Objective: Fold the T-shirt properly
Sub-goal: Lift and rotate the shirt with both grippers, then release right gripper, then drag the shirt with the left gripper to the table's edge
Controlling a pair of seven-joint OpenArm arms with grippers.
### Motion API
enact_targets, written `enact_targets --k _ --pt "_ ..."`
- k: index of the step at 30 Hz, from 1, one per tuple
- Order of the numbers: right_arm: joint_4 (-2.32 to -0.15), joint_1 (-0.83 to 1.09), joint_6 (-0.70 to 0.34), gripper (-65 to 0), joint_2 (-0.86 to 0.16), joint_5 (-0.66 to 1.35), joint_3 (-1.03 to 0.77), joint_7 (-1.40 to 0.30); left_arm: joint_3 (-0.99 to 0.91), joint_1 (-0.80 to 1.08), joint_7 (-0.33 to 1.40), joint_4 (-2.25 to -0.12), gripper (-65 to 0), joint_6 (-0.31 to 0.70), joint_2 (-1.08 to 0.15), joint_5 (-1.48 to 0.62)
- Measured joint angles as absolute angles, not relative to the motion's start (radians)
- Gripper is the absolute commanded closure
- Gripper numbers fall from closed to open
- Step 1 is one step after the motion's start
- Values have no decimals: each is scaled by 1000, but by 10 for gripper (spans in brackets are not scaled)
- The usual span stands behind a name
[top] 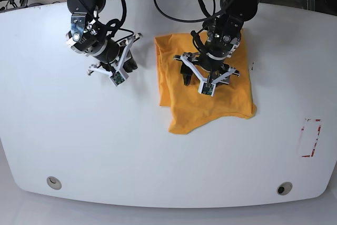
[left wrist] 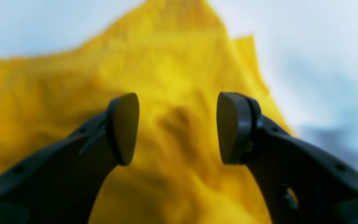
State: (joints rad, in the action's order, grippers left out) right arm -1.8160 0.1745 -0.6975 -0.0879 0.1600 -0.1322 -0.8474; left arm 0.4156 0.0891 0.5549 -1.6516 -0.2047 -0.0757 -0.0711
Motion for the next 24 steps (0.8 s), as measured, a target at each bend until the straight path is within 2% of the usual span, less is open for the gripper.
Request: enact_targets --k 5,11,15,17,21,24 --pt "-1812 151 -696 -73 -94 160 -156 -846 410 86 479 -1535 -372 -218 -97 -69" --pt "-1812 144 -697 -73 -109 160 -222 -871 405 75 421 -1509 -372 -197 -239 -98" --pt "-1813 125 -696 -73 -108 162 -260 -910 324 105 389 -1501 -372 -163 -344 -96" --pt "-1813 117 -696 -73 -107 164 -273 -910 257 114 369 -1481 -372 -91 -392 -98" --pt "-1840 121 -697 -73 -109 161 -283 -914 60 156 365 -1434 -371 153 -466 -115" --pt "-1849 120 -697 -73 -111 161 -284 -914 -90 167 367 -1368 -371 283 -510 -136"
